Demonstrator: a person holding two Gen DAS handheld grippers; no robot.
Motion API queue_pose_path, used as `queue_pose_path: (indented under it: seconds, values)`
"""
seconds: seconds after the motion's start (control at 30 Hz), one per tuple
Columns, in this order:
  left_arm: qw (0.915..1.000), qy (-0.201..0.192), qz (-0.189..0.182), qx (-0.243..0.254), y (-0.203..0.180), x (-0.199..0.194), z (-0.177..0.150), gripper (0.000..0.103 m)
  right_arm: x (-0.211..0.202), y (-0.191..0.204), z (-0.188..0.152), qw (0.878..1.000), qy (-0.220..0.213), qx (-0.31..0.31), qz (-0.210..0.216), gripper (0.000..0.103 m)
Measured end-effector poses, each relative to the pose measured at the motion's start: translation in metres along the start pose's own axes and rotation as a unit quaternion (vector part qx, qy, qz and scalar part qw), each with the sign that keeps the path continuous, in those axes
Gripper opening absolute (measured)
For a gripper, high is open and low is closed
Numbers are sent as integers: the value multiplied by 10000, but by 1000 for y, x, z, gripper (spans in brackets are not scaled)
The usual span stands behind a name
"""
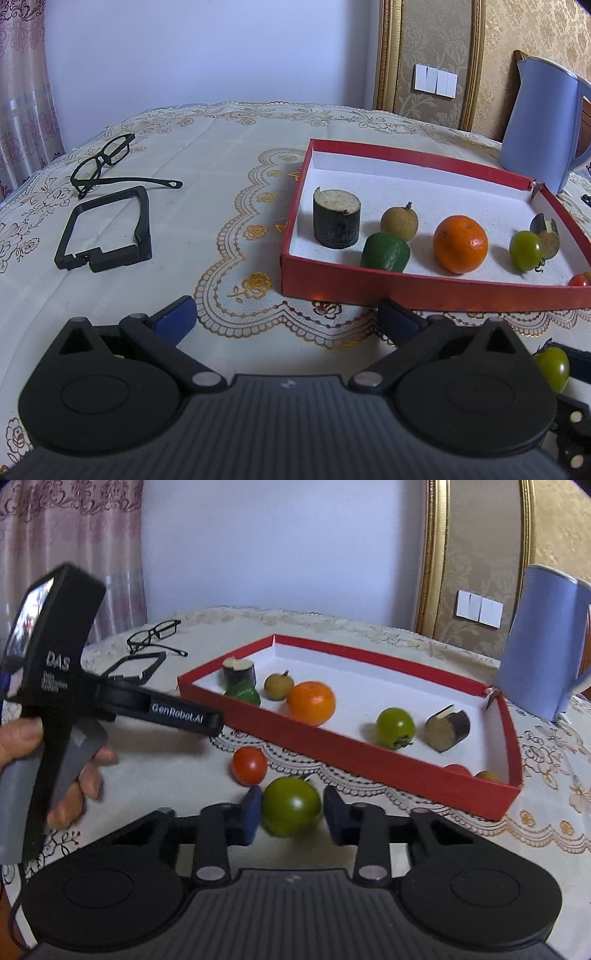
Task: Organize fruits
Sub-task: 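Grasp the green tomato with the right gripper and lift it, then place the green tomato in the red tray and open the right gripper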
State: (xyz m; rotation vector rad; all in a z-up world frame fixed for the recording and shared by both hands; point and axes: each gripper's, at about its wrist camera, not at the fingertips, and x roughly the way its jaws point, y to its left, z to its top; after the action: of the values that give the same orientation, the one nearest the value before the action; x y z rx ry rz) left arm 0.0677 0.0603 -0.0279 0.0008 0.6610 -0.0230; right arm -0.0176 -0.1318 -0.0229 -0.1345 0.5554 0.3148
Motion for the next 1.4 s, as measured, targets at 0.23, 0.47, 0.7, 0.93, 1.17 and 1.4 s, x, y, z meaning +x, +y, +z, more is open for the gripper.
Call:
queue_pose_path:
  seconds: [0.23,0.47,0.7,0.93,1.17,1.4]
  values:
    - [10000,0,2,2,0,0,0,103,-5,-9,-1,9996,-115,260,16,33]
    - [10000,1,2,2,0,0,0,103,-25,-29,-2,9973,-457,437,-380,33]
    - [10000,1,2,3,0,0,0,103,-29,-63,14,9918,-672,761,-781,33]
    - [10000,2,3,4,0,0,0,103,4,-99,32,9874,-346,948,-1217,33]
    - [10000,2,2,4,0,0,0,103,39,-111,34,9881,86,955,-1204,33]
    - [10000,1,2,3,0,0,0,103,61,-114,43,9868,215,965,-1283,33]
